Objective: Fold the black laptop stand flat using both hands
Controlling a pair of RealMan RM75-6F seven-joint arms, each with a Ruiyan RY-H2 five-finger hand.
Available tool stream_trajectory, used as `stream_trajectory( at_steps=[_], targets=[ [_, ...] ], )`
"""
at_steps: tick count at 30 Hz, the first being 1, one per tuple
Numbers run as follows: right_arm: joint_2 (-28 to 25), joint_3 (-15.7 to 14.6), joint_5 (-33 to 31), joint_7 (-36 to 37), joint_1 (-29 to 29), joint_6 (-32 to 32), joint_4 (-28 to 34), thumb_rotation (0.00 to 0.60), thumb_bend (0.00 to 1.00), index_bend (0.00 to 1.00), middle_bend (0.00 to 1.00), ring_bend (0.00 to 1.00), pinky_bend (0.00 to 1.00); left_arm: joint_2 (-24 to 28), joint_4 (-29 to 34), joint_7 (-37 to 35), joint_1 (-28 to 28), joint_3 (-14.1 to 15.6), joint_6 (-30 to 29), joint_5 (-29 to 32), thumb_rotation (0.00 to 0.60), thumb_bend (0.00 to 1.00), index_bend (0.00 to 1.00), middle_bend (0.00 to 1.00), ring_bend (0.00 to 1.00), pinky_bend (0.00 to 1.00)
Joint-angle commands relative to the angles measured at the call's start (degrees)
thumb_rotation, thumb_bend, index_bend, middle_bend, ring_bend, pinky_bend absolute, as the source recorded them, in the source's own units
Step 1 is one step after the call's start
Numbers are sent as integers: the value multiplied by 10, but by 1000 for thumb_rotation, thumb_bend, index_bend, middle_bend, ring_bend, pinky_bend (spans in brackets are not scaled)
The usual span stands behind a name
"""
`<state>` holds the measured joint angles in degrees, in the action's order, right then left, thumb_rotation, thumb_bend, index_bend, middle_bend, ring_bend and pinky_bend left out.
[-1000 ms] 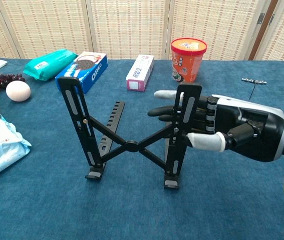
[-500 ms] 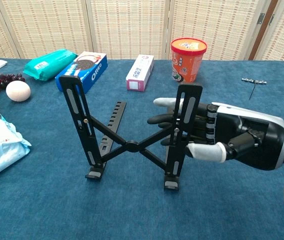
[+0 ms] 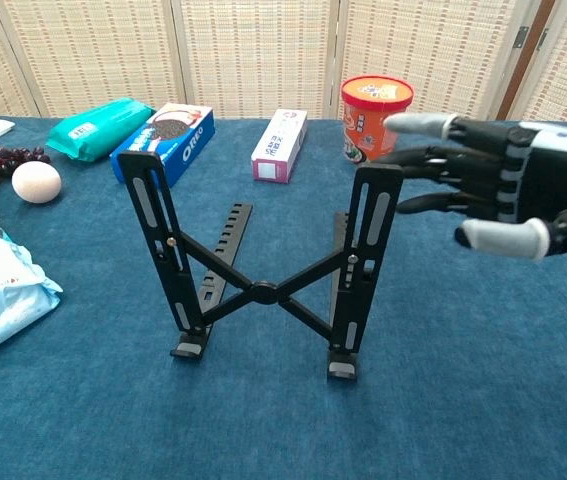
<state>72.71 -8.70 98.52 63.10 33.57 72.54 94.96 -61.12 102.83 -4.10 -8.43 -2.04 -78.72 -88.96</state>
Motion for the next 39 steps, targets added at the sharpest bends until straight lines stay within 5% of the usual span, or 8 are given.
stream_trajectory(
  at_steps=[1,8,17,26,39],
  targets=[
    [-28,-1,0,-19,-18,24,20,600,169,0,162,0,138,14,-16,-83,-42,5,55,-25,600,180,48,72,51,0],
    [-65,1,3,-40,-55,75,51,600,169,0,162,0,138,16,-45,-301,-122,17,148,-65,600,178,48,85,59,3],
    [-84,9,3,-53,-82,99,69,600,168,0,162,0,138,-17,-116,-636,-223,39,198,-126,600,180,47,112,68,51],
    [-84,16,5,-57,-95,100,72,600,169,0,161,0,138,-67,-186,-800,-299,60,201,-160,600,179,46,114,68,52],
    [-79,21,3,-54,-109,93,68,600,169,0,162,0,138,-137,-314,-1047,-392,137,147,-236,600,179,42,114,69,69]
  ],
)
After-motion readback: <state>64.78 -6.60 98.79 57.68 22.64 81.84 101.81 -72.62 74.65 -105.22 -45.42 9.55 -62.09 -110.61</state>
